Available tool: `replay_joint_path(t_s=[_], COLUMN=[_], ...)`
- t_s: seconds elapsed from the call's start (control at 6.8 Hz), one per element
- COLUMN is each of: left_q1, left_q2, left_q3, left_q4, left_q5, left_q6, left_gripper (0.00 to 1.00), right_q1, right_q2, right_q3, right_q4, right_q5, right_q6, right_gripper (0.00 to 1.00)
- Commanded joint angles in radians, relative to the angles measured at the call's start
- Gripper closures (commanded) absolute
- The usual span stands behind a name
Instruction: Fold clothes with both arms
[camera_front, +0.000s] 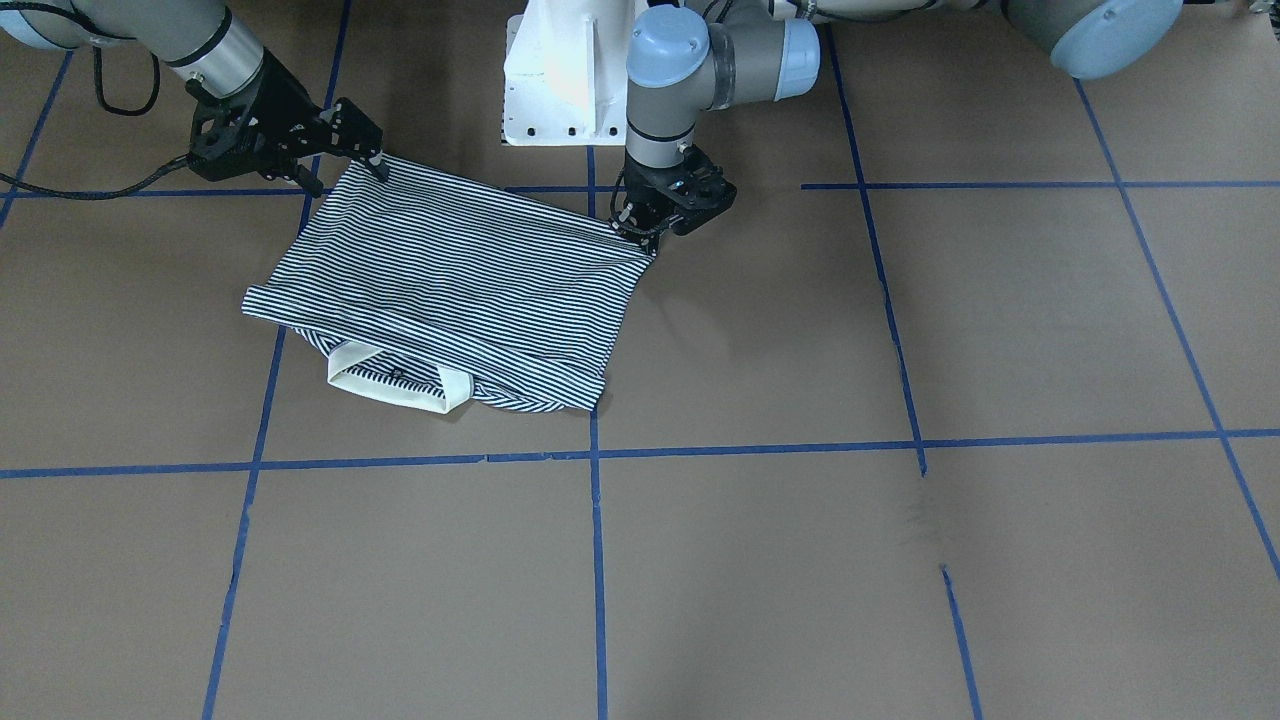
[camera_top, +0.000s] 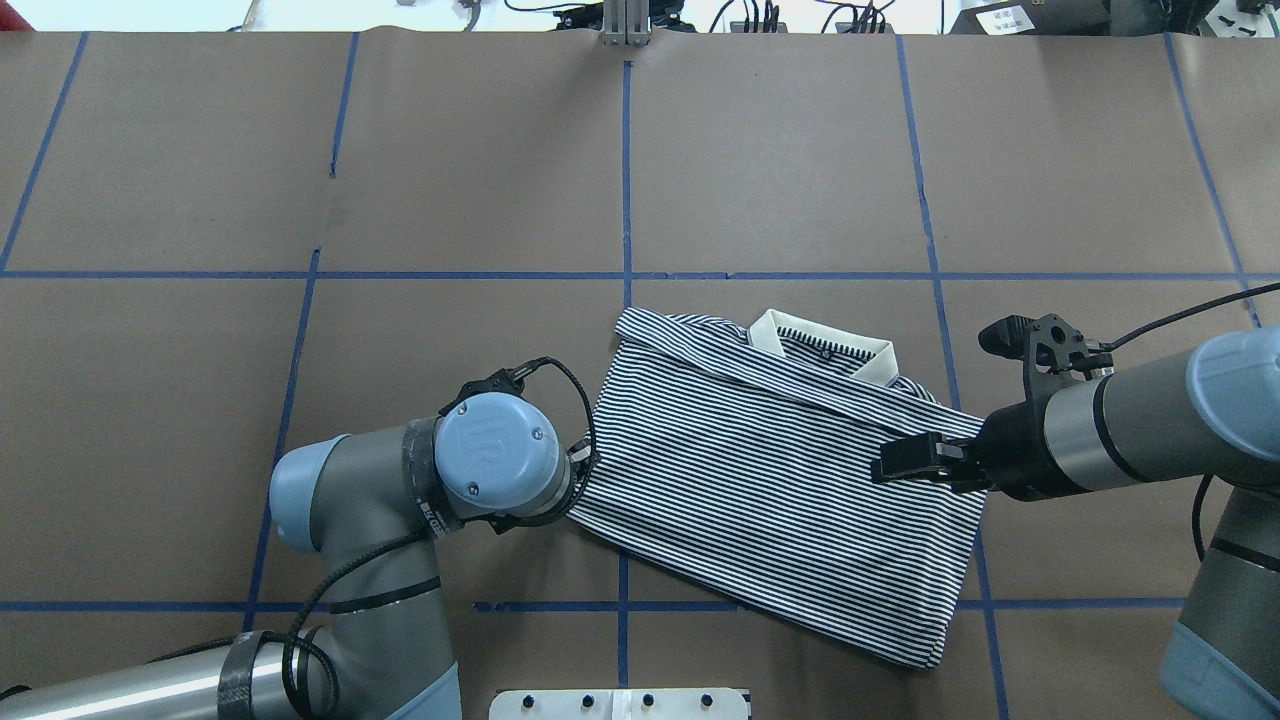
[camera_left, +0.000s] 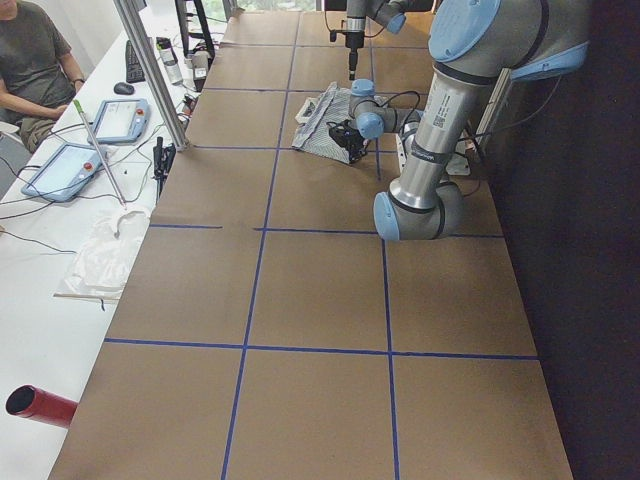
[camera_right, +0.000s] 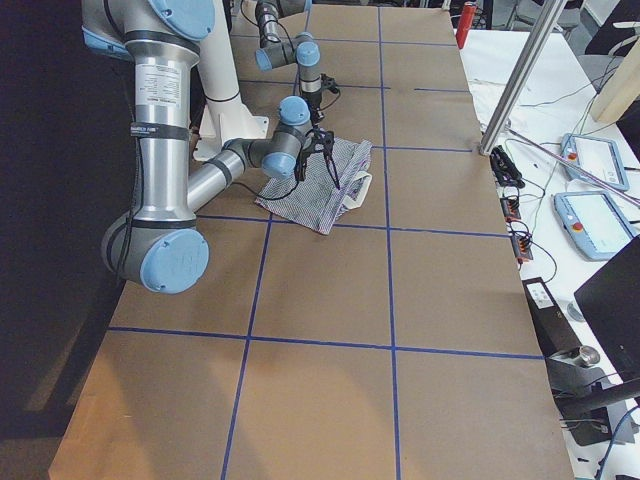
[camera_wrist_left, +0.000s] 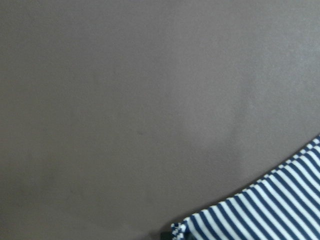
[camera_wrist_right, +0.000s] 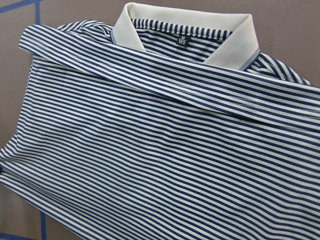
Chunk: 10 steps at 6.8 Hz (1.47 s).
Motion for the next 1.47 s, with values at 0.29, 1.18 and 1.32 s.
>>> replay_joint_path(t_s=[0.29, 1.18, 1.32], left_q1=[-0.239, -0.397, -0.396], left_q2=[-0.009, -0.342, -0.37], left_q3=[0.103, 0.763, 0.816], left_q4=[-0.055, -0.574, -0.655], left_q5=[0.04, 0.145, 0.161], left_q6=[0.181, 0.444, 0.444], left_gripper=[1.0, 1.0, 1.0], right_q1=[0.006, 0.024, 0.023], right_q2=[0.002, 0.017, 0.03], right_q3=[0.005, -0.001, -0.008], right_q4=[0.001, -0.001, -0.002], right_q5=[0.002, 0.0, -0.001], right_q6=[0.0, 0.0, 0.0], right_gripper=[0.0, 0.0, 0.0])
